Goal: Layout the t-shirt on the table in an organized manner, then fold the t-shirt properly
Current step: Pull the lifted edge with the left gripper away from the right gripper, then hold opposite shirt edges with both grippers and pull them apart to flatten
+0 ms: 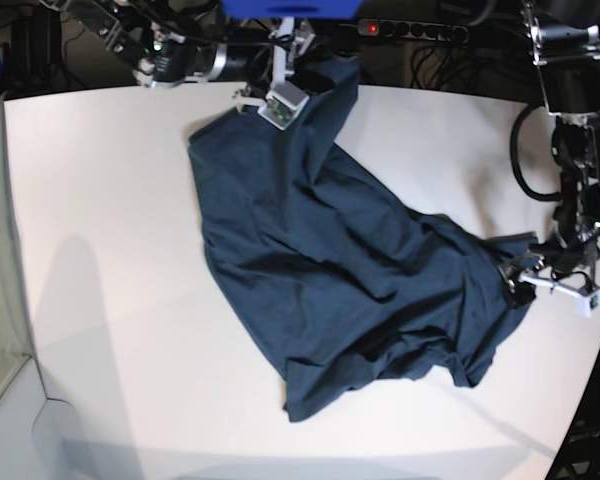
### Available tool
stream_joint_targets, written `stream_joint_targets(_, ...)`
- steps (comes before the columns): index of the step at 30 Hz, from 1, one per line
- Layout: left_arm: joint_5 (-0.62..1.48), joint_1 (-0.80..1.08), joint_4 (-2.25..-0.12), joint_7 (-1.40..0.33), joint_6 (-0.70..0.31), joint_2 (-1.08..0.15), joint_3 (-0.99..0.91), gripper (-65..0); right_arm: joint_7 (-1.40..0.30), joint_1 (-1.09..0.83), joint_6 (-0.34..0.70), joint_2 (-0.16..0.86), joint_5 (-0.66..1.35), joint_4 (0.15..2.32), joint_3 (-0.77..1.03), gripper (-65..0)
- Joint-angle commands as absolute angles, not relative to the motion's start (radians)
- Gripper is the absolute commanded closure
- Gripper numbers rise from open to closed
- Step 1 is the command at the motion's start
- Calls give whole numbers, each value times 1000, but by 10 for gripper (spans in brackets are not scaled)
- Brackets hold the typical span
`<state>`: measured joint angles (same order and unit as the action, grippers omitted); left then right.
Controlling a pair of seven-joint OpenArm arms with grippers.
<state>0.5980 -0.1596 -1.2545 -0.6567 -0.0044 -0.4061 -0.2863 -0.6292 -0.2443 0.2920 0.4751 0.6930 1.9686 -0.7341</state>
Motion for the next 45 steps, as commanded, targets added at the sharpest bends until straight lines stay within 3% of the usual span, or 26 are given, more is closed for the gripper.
stream_joint_targets(1,568,-186,-1247,-636,-4,-417,-292,-650,-610,-248,306,481,710,1992,-710,-388)
stream_joint_targets(8,401,-189,-1079,-526,-5,-397,-291,-650,-610,-257,306,490,708,1989,-519,-388)
stream_joint_targets(12,364,-208,-961,-495,-5,-395,-291,-650,-611,-200,306,444,707,1974,-394,-365)
stream_joint_targets(15,354,-226,-892,-495,-5,-395,-291,-650,-611,-140,306,410,707,1939,-348,-267)
stream_joint_targets(20,354,-226,-877,-496,-5,-395,-291,-650,-611,-27,306,363,707,1776,-338,-10)
stream_joint_targets(21,354,-225,-878,-499,-5,-395,-291,-650,-611,-8,306,351,707,1730,-338,0)
stream_joint_targets(27,354,-223,-872,-503,-5,-395,-291,-650,-611,77,306,317,707,1454,-338,0)
stream_joint_targets(33,352,-223,-826,-496,-5,-395,-288,-650,-602,133,306,326,705,1311,-338,0)
stream_joint_targets(41,352,-231,-773,-424,-5,-423,-137,-650,-599,282,306,372,705,1135,-337,0)
stream_joint_targets(45,354,-209,-779,-423,-5,-426,-124,-650,-516,383,306,378,704,987,-338,0)
